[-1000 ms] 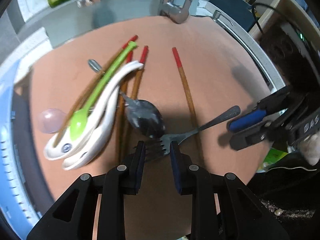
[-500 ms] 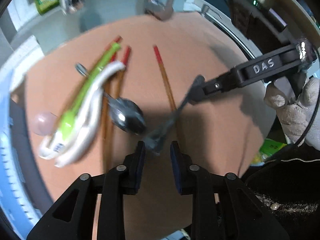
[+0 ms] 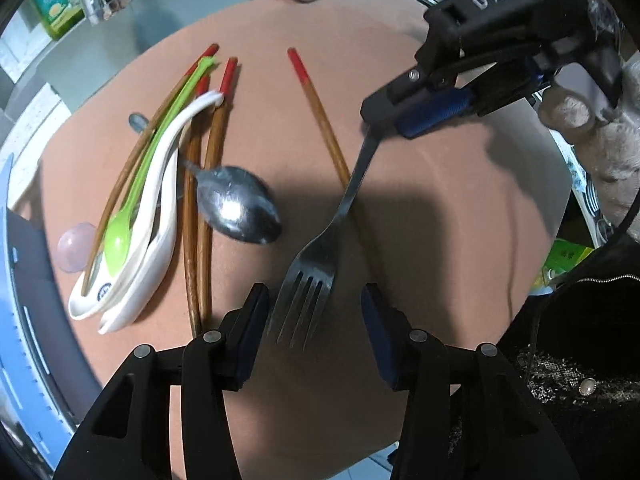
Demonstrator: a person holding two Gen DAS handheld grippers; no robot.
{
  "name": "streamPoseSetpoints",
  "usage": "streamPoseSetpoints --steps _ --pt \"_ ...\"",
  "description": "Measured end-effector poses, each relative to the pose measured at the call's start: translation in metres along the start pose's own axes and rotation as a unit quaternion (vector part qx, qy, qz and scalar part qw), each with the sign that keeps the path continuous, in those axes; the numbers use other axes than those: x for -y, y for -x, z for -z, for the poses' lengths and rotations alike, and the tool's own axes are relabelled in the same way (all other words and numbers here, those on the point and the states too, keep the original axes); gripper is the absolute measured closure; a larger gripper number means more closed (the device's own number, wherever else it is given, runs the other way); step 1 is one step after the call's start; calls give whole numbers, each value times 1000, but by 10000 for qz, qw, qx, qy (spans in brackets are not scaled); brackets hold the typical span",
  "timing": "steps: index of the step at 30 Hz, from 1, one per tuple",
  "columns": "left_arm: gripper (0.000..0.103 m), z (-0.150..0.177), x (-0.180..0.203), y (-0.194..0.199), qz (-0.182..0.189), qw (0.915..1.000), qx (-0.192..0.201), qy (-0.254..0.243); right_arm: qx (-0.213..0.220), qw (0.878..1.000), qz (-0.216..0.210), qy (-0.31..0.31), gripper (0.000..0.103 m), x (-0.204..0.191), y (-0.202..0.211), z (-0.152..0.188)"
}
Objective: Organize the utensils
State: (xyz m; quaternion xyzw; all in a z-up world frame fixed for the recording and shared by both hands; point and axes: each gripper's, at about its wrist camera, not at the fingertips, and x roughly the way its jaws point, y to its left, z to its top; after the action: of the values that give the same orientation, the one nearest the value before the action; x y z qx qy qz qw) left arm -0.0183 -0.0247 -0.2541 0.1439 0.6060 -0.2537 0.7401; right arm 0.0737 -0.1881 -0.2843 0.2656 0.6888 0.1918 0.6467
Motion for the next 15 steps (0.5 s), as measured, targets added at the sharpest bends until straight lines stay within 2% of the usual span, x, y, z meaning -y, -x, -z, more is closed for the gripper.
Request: streamPoseSetpoints --steps 5,7,9,11,13,15 --pt "59 10 1 0 -11 9999 77 -67 89 9996 154 -210 61 -7 -4 -1" --pt "65 13 4 2 -31 9999 129 -80 158 9994 255 -179 61 -13 -7 -1" --pt "79 12 6 1 -23 9998 186 -50 235 9990 302 -225 62 -16 -8 -1" --pt "80 13 3 3 -10 9997 238 -10 298 9986 344 -260 64 -17 -8 0" --pt "81 11 6 2 -41 9996 278 -78 334 9981 439 -273 77 -18 -10 -3" --pt "82 12 5 1 -30 9995 299 -120 355 9977 509 -273 84 -17 -11 -4"
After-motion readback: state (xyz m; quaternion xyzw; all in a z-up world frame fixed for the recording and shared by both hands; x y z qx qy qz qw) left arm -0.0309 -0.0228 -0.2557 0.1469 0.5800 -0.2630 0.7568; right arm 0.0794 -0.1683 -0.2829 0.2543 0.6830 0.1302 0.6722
